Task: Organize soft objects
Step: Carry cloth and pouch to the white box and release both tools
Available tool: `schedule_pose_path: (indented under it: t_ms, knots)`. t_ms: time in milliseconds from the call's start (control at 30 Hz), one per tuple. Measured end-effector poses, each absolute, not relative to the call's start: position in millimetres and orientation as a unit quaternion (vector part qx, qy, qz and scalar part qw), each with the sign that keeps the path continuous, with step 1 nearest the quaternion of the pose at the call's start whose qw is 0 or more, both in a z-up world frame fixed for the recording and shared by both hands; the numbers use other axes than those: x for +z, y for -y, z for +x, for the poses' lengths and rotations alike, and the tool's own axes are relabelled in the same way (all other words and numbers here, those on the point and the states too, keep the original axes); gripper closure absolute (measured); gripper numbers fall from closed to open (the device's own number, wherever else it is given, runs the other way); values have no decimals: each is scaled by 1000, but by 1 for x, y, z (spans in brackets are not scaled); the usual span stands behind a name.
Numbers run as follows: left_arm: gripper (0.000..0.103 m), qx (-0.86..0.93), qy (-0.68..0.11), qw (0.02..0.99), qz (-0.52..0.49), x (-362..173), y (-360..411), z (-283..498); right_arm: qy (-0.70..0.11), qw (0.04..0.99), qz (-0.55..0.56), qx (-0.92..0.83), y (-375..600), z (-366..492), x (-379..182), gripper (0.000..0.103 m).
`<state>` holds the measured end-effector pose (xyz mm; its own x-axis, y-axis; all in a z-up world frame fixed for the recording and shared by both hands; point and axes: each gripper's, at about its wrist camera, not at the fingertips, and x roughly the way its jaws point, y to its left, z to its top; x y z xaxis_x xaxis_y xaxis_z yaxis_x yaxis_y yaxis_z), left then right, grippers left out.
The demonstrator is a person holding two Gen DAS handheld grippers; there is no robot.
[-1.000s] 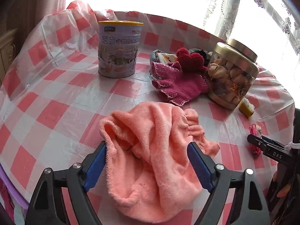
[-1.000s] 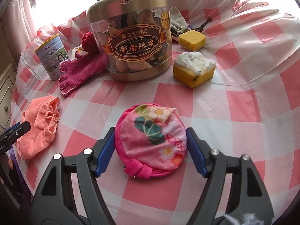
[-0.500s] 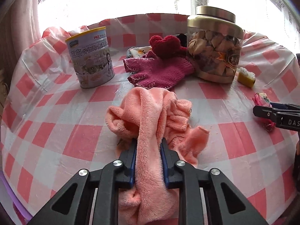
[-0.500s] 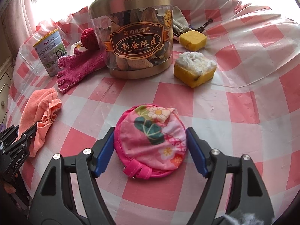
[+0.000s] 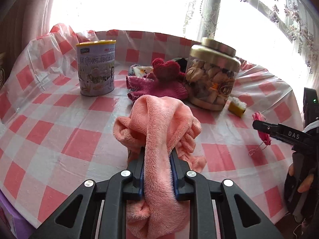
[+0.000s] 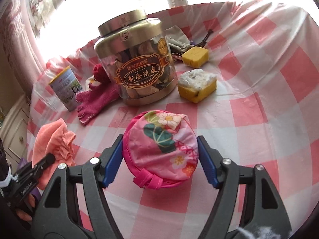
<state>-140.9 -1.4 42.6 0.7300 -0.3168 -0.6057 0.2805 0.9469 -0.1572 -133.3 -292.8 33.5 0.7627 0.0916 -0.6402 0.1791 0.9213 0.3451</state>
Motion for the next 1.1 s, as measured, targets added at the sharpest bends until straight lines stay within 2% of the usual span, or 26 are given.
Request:
schedule_pose_path:
  t_ms: [300, 733, 1100]
  knots:
    - [81, -179, -247, 951, -56, 102, -8, -169, -316, 926, 205, 7, 266, -154, 75, 29]
    - [81, -168, -215, 960, -60, 130, -31, -197, -277, 948, 141, 63, 214, -173, 130, 29]
    - [81, -139, -217, 965, -48, 131, -62, -221, -272, 952, 87, 108, 168, -184, 142, 29]
